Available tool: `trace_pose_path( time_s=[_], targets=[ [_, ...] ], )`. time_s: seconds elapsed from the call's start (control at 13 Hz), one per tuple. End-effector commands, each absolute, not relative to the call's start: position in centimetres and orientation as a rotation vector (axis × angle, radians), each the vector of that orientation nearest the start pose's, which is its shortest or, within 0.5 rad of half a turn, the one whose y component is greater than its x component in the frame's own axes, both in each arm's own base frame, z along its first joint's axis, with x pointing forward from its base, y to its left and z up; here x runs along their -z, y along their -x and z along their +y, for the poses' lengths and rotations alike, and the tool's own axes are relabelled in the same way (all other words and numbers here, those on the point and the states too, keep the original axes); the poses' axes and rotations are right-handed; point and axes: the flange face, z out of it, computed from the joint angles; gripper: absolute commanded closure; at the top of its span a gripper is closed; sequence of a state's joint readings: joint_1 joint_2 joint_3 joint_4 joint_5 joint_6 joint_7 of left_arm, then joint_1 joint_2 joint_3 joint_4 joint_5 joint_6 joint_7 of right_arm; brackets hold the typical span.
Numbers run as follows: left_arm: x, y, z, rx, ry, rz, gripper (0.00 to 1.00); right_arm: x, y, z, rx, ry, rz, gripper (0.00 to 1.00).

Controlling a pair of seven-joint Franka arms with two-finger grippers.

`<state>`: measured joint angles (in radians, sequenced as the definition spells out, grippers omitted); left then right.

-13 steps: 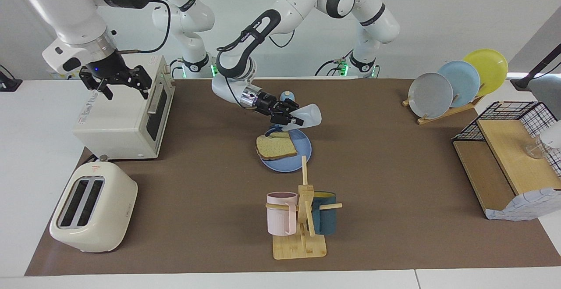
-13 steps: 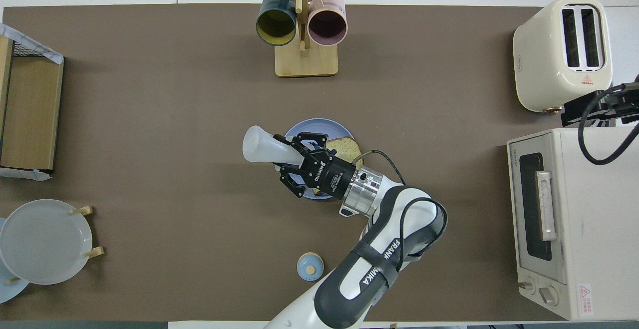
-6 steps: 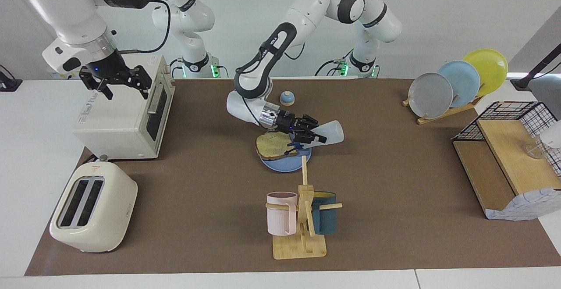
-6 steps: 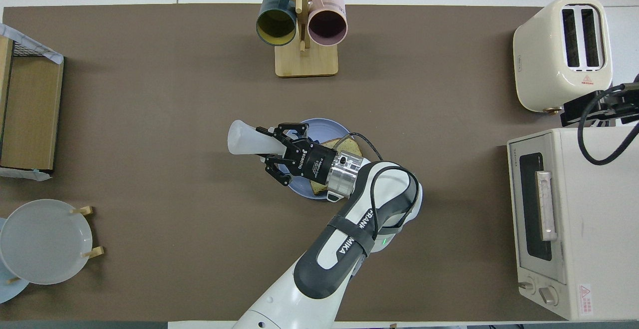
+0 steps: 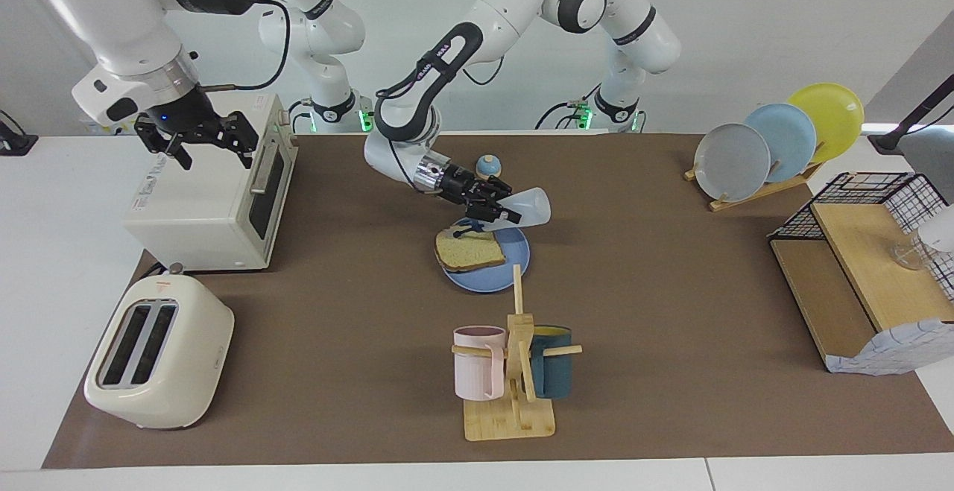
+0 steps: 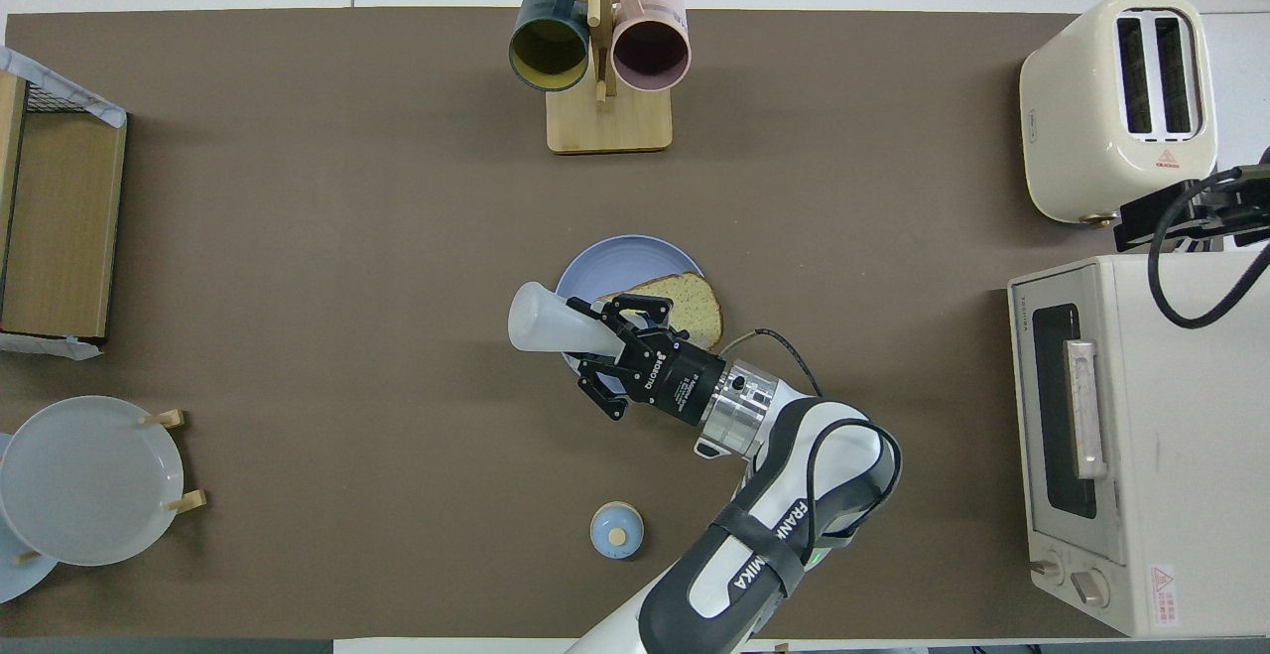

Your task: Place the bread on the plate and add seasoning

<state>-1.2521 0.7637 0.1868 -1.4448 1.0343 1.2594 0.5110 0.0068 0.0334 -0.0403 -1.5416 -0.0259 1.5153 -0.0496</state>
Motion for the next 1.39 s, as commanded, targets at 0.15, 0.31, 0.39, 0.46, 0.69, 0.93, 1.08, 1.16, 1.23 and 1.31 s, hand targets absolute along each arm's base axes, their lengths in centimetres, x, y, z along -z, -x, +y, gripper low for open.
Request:
trace_pose_path(
  time_s=[0.15, 0.31, 0.39, 0.46, 0.69, 0.93, 1.08, 1.16, 1.23, 1.31],
  targets=[
    [-27.7, -44.6, -47.8, -0.530, 1.185, 1.286, 1.00, -61.6, -55.2, -2.4, -0.090, 3.163, -0.050, 0.00],
    [-30.8, -46.8, -45.4, -0.471, 1.366, 1.260, 1.00, -61.6, -55.2, -2.4, -0.090, 3.163, -0.050, 0.00],
    [-34.5, -48.1, -43.3, -0.436, 1.497, 1.299, 1.00, -61.6, -55.2, -2.4, -0.090, 3.163, -0.050, 0.00],
    [-37.7, -48.9, -41.7, -0.381, 1.584, 1.314, 1.00, -61.6, -55.2, -2.4, -0.090, 3.163, -0.050, 0.00],
    [-44.8, -52.0, -36.2, -0.269, 1.880, 1.295, 1.00, -61.6, -55.2, -2.4, -0.090, 3.163, -0.050, 0.00],
    [-49.4, -56.1, -30.5, -0.023, 2.251, 1.201, 1.00, -61.6, -55.2, -2.4, -0.090, 3.163, -0.050, 0.00],
    [-49.7, -58.2, -28.6, 0.111, 2.405, 1.096, 1.00, -61.6, -55.2, -2.4, -0.090, 3.163, -0.050, 0.00],
    [-49.5, -59.7, -27.1, 0.202, 2.493, 1.033, 1.00, -61.6, -55.2, -2.4, -0.090, 3.163, -0.050, 0.00],
    [-48.7, -60.7, -26.0, 0.294, 2.583, 0.975, 1.00, -61.6, -55.2, -2.4, -0.090, 3.163, -0.050, 0.00],
    [-47.8, -61.7, -24.5, 0.390, 2.659, 0.906, 1.00, -61.6, -55.2, -2.4, -0.090, 3.163, -0.050, 0.00]
  ],
)
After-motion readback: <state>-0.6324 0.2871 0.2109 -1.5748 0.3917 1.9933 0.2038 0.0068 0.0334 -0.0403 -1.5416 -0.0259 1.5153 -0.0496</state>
